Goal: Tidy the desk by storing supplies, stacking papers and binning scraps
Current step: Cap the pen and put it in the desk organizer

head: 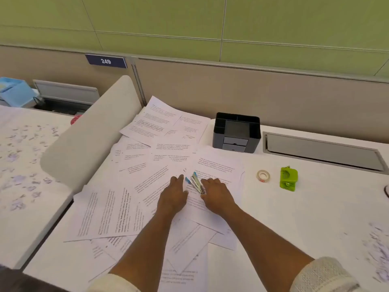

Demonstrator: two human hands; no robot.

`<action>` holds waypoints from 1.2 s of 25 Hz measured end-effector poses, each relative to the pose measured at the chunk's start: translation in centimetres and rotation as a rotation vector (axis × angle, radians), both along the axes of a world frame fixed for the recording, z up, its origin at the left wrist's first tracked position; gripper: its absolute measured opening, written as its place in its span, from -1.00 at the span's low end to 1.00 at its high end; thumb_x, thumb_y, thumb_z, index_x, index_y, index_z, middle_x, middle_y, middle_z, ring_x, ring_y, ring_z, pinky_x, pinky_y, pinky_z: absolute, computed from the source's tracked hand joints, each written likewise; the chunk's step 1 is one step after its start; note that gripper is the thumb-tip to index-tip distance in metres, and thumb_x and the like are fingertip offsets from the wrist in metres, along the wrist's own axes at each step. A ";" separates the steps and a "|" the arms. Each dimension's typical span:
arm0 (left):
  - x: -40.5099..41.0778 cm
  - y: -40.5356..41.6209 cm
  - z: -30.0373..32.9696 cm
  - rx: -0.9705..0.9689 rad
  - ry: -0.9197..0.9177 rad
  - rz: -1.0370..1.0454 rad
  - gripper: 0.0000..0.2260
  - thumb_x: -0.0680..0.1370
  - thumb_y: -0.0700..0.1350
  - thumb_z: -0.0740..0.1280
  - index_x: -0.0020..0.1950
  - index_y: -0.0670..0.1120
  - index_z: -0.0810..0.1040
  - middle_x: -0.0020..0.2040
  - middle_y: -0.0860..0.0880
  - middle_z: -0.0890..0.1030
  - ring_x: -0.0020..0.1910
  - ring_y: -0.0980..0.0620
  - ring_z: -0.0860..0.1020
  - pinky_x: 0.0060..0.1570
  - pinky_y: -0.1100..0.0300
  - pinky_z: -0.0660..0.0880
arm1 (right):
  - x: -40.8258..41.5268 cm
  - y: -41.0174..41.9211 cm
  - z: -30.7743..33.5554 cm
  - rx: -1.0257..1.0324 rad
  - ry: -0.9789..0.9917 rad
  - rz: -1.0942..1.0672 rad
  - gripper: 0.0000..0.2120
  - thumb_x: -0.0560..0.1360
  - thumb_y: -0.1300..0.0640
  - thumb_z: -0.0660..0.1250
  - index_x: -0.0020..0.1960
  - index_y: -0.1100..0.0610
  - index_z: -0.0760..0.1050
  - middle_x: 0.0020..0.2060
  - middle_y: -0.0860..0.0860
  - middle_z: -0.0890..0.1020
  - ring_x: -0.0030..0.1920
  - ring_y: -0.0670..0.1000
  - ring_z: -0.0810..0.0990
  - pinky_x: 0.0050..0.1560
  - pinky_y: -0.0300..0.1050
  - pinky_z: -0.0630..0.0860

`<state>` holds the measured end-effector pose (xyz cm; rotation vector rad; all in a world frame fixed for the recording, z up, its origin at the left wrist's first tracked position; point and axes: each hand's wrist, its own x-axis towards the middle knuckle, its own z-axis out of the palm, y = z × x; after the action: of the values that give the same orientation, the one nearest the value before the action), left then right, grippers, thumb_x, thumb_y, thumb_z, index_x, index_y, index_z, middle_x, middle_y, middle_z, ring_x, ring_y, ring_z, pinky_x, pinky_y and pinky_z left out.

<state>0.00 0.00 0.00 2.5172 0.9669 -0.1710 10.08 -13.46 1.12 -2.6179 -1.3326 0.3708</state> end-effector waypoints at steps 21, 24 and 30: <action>4.9 2.3 0.0 -0.364 -0.306 0.328 -0.89 0.56 -0.11 0.36 0.05 -0.08 0.63 0.04 -0.02 0.67 -0.09 0.08 0.54 -0.15 0.23 0.39 | 1.6 2.5 -2.3 0.151 0.206 -0.290 -0.86 0.51 0.23 0.25 0.07 0.13 0.44 -0.03 0.05 0.51 -0.12 0.04 0.50 -0.12 -0.03 0.52; 6.2 1.2 1.2 -0.459 -0.414 0.368 -0.77 0.56 -0.04 0.43 0.16 -0.09 0.55 0.07 -0.05 0.67 -0.01 -0.01 0.65 0.03 0.11 0.57 | 2.5 2.4 -1.9 0.246 0.196 -0.353 -0.89 0.54 0.15 0.29 0.07 0.07 0.44 -0.05 -0.02 0.51 -0.16 -0.03 0.48 -0.22 -0.26 0.43; 9.8 -0.1 4.0 -0.581 -0.565 0.437 -0.66 0.53 -0.10 0.48 0.22 -0.03 0.42 0.11 -0.15 0.68 -0.06 -0.07 0.69 0.10 0.03 0.63 | 4.8 2.9 -0.3 0.355 0.260 -0.434 -0.87 0.54 0.08 0.36 0.02 -0.03 0.41 -0.11 -0.12 0.50 -0.21 -0.05 0.49 -0.27 -0.40 0.33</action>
<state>9.79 -0.07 3.99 1.6426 1.0093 0.3319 14.91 -10.52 0.79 -2.3685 -0.6532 0.3515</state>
